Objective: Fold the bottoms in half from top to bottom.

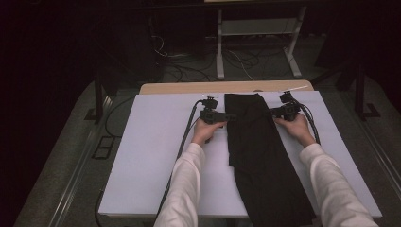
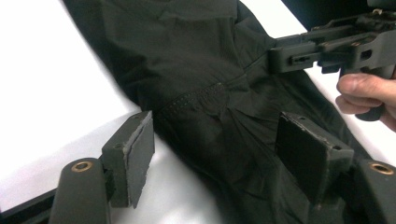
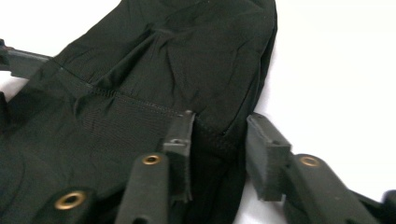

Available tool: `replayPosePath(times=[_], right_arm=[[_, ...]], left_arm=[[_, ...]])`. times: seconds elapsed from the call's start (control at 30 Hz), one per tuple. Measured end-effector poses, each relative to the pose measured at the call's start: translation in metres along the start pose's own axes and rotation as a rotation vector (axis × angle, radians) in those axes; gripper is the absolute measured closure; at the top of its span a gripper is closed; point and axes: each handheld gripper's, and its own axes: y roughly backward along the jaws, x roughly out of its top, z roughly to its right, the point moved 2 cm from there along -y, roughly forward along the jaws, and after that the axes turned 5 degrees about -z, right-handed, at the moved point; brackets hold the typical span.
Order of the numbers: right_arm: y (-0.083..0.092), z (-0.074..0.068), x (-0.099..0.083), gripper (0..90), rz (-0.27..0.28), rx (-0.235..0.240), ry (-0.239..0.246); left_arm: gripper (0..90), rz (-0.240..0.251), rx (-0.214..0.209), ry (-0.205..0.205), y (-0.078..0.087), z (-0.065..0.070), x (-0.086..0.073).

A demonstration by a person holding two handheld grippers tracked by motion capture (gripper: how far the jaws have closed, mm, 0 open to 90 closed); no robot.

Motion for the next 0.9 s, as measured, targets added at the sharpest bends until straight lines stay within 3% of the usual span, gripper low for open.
replayPosePath(times=[0.1, 0.17, 0.37, 0.57, 0.9], right_arm=[[-0.001, -0.002, -0.001, 74.7, -0.006, -0.004, 0.006], [-0.002, -0.003, -0.001, 78.3, -0.007, -0.005, -0.003], [-0.001, -0.003, -0.001, 82.0, -0.015, 0.010, -0.055], [0.005, -0.001, -0.002, 82.8, 0.011, 0.094, -0.099], [0.022, -0.006, -0.009, 83.1, 0.090, 0.167, -0.115]], left_arm=[[36.7, -0.004, 0.025, 0.004, -0.003, 0.002, 0.000], [46.7, -0.002, 0.051, 0.017, -0.003, 0.001, 0.001], [61.9, -0.019, 0.030, 0.043, -0.005, 0.000, -0.001], [83.0, -0.027, 0.037, 0.050, -0.009, 0.001, -0.002], [86.1, -0.016, 0.050, 0.026, -0.002, 0.008, 0.000]])
